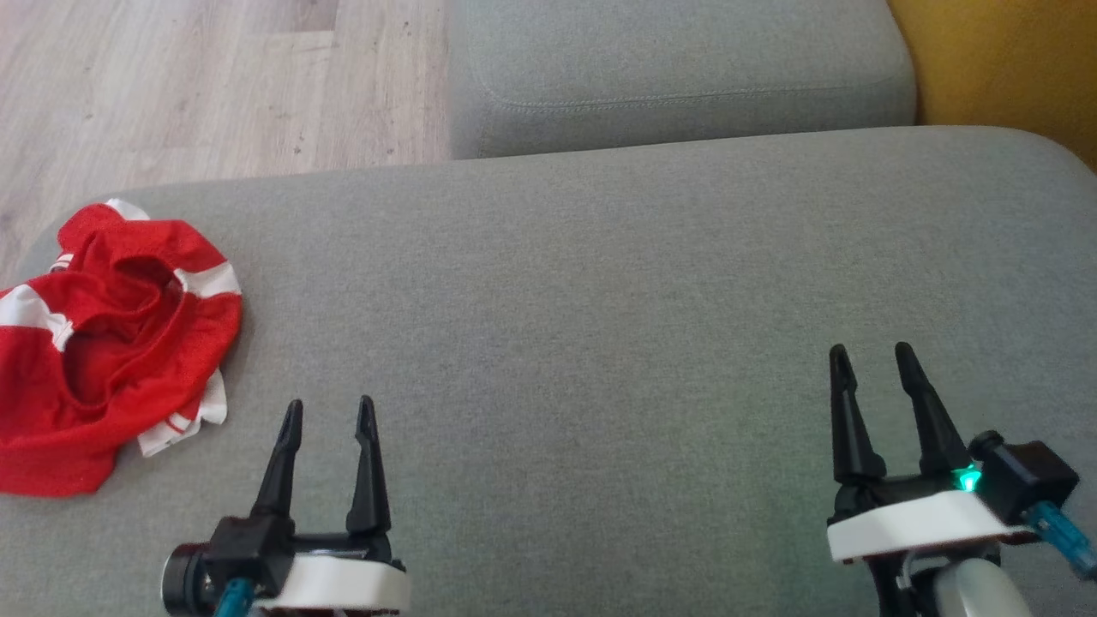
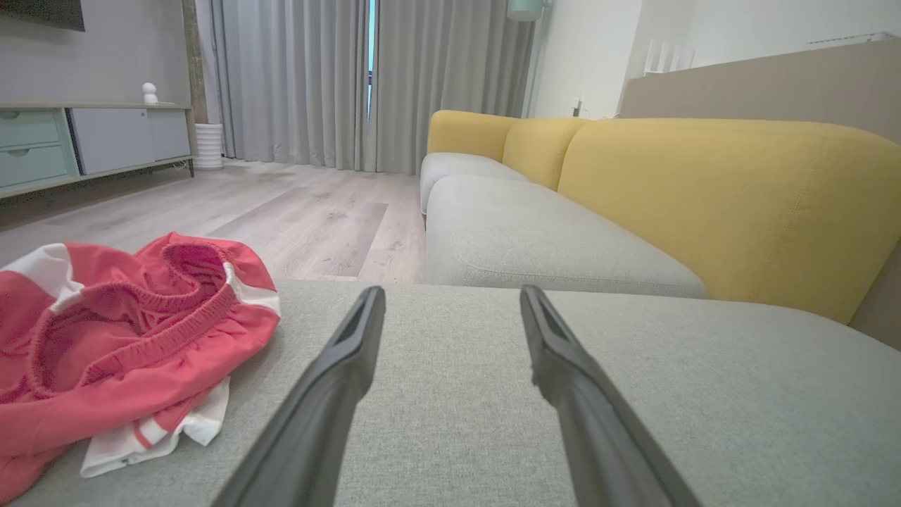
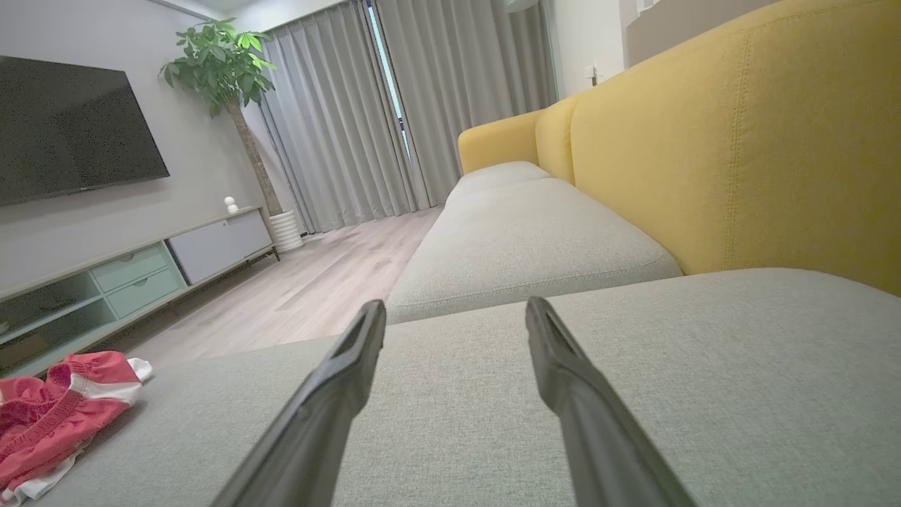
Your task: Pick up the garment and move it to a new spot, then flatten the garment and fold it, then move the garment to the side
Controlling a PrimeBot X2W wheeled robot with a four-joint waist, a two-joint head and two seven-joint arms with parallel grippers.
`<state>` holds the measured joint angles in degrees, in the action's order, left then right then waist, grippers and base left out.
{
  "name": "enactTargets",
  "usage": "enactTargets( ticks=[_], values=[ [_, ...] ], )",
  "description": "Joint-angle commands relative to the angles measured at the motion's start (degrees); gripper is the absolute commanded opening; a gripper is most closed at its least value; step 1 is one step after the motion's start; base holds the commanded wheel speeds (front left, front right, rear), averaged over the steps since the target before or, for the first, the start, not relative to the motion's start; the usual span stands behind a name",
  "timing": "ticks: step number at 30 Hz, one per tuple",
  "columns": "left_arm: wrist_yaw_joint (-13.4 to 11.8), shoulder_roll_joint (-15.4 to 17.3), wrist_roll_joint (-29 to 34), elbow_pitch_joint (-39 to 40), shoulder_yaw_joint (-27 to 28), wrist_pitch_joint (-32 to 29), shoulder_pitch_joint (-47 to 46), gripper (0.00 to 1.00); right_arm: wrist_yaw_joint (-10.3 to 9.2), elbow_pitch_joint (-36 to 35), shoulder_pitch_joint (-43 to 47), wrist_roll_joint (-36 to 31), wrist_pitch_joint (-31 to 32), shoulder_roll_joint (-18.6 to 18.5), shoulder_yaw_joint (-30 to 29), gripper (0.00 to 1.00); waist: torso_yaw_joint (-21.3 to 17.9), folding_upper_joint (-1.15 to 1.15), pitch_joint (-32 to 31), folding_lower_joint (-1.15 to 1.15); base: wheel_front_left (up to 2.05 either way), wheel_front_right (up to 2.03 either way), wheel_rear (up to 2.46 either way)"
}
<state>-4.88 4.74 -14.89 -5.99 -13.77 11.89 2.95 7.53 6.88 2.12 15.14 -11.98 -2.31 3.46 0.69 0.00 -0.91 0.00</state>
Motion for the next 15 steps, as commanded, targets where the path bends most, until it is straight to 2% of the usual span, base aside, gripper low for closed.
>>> enactTargets(
  ticks=[1, 15],
  values=[
    [0.63, -0.11, 2.16, 1.48, 1.82, 1.01, -1.91, 1.0, -0.04, -2.16, -0.84, -1.99, -0.93, -0.52, 1.73, 1.0, 0.15, 0.0, 0.16, 0.0, 0.0, 0.0, 0.0],
    [1.17, -1.18, 9.59, 0.39, 5.19, 3.11, -2.22, 1.0, -0.04, -0.27, -1.12, -9.8, -3.02, -0.57, 3.87, 1.0, 0.36, 0.0, 0.56, 0.0, 0.0, 0.0, 0.0]
  ],
)
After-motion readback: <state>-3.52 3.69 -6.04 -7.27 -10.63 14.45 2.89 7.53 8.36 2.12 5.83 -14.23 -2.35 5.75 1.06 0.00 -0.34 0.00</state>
